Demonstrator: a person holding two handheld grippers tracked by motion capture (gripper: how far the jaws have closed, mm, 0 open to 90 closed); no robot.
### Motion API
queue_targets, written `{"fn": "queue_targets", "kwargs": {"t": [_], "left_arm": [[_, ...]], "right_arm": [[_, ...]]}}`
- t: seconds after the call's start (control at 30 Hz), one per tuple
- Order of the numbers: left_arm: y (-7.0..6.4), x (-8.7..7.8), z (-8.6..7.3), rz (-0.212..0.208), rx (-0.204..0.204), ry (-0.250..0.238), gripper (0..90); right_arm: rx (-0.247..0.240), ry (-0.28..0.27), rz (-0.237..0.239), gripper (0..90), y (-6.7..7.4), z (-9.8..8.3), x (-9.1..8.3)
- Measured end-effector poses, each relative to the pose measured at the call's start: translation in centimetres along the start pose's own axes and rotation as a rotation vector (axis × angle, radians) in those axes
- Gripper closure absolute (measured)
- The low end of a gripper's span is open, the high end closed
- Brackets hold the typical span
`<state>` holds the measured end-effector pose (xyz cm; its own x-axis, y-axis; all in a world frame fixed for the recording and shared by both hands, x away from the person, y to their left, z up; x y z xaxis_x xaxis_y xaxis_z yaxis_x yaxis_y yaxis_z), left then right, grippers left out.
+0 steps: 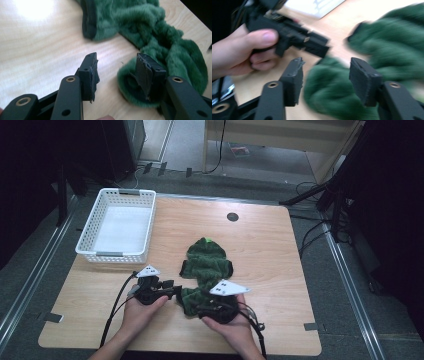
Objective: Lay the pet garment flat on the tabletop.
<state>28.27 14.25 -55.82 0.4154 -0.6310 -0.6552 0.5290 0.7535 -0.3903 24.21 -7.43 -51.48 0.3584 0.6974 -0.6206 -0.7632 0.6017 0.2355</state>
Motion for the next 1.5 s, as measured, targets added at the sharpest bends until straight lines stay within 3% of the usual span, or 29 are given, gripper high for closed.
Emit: {"fn": "queue_targets", "kwargs": {"t": [0.1,0.17,0.2,0.23,0.27,0.33,0.43,0.5,0.53,0.6,0.63,0.67,0.7,0.73,0.77,0.8,0.83,0.9,0.97,1.0,1.03,1.13,1.2,1.23,1.27,1.33,1.37,1.47,1.5], "left_arm": [[-0.2,0.4,-0.2,0.002,0.031,0.008,58.0],[-0.4,0.7,-0.4,0.005,0.046,0.026,62.3],[-0.4,0.7,-0.4,0.005,0.046,0.026,66.1],[-0.5,0.8,-0.4,0.016,0.051,0.033,66.1],[-0.5,0.8,-0.4,0.019,0.055,0.035,74.3],[-0.5,0.8,-0.4,0.017,0.066,0.048,81.1],[-0.9,1.0,-0.5,0.023,0.089,0.056,86.6],[-0.9,1.0,-0.5,0.024,0.092,0.056,87.1],[-0.8,1.0,-0.5,0.021,0.091,0.058,87.7],[-0.8,0.9,-0.5,0.021,0.092,0.059,88.2],[-0.8,0.9,-0.5,0.024,0.094,0.058,88.2],[-0.9,0.9,-0.5,0.024,0.093,0.055,88.3],[-0.9,0.9,-0.5,0.023,0.095,0.056,88.3],[-0.8,0.9,-0.5,0.024,0.098,0.057,88.3],[-0.8,0.9,-0.5,0.025,0.098,0.057,88.2],[-0.8,0.9,-0.5,0.025,0.098,0.057,87.9],[-0.8,0.9,-0.5,0.026,0.098,0.058,86.5],[-0.8,0.7,-0.4,0.039,0.087,0.051,78.5],[-0.8,-0.1,0.0,0.042,0.051,-0.009,67.2],[-0.8,-0.1,0.0,0.042,0.051,-0.009,61.2],[-1.0,-0.3,0.4,0.022,0.036,-0.047,58.1],[-1.5,0.0,0.5,0.003,0.041,-0.044,50.2],[-2.3,1.2,0.0,-0.01,0.09,0.028,46.7],[-2.3,1.2,0.0,-0.01,0.09,0.028,47.1],[-2.7,1.6,-0.3,0.004,0.12,0.05,50.3],[-2.8,1.7,-0.3,0.02,0.137,0.056,61.0],[-2.9,1.7,-0.4,0.036,0.155,0.065,61.0],[-2.6,1.5,-0.4,0.05,0.185,0.092,79.7],[-2.5,1.4,-0.4,0.047,0.187,0.103,83.1]], "right_arm": [[-0.044,0.073,-0.062,42.0,1.1,-0.6,2.2],[-0.042,0.1,-0.107,61.9,1.1,-1.0,3.0],[-0.042,0.1,-0.107,61.9,1.1,-1.0,3.0],[-0.043,0.101,-0.125,70.8,1.0,-1.1,3.2],[-0.029,0.079,-0.112,86.9,0.6,-1.1,2.8],[-0.018,0.057,-0.104,89.3,0.5,-0.9,2.4],[0.008,-0.082,-0.124,90.0,-0.4,0.1,-0.9],[0.022,-0.119,-0.138,90.0,-0.8,0.3,-1.9],[0.07,-0.188,-0.178,90.0,-2.0,0.3,-4.1],[0.135,-0.235,-0.214,90.0,-3.6,-0.2,-6.0],[0.135,-0.235,-0.214,90.0,-3.6,-0.2,-6.0],[0.216,-0.239,-0.248,90.0,-5.6,-1.2,-7.3],[0.216,-0.239,-0.248,90.0,-5.6,-1.2,-7.3],[0.256,-0.215,-0.288,90.0,-6.6,-1.9,-7.7],[0.354,-0.157,-0.369,86.6,-8.9,-3.6,-8.1],[0.354,-0.157,-0.369,86.6,-8.9,-3.6,-8.1],[0.432,-0.16,-0.441,71.3,-10.1,-4.8,-8.6],[0.484,-0.185,-0.482,69.1,-10.7,-5.3,-9.3],[0.454,-0.255,-0.478,65.9,-10.4,-4.9,-9.9],[0.454,-0.255,-0.478,65.9,-10.4,-4.9,-9.9],[0.37,-0.272,-0.468,59.2,-9.6,-4.2,-9.6],[0.25,-0.167,-0.357,51.5,-8.2,-3.6,-7.0],[0.214,-0.098,-0.332,44.3,-7.6,-3.6,-5.2],[0.214,-0.098,-0.332,44.3,-7.6,-3.6,-5.2],[0.215,-0.035,-0.309,40.2,-7.5,-3.6,-3.7],[0.209,0.022,-0.3,45.0,-7.8,-3.8,-2.7],[0.209,0.022,-0.3,45.0,-7.8,-3.8,-2.7],[0.219,0.062,-0.302,63.1,-8.5,-4.4,-2.5],[0.27,0.067,-0.27,69.1,-8.9,-4.7,-3.1]]}}
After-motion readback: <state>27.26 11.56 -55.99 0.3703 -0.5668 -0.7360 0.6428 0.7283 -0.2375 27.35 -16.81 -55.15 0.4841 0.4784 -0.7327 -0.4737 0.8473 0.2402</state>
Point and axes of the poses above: each handheld gripper's, and its own axes: x roughly forward along the jaws, z roughly out of its top, y roughly to its left, the point moved 2 cm from there along x, roughly forward along the jaws, and after that the axes turned 6 degrees about y, right-handed, at the moved point
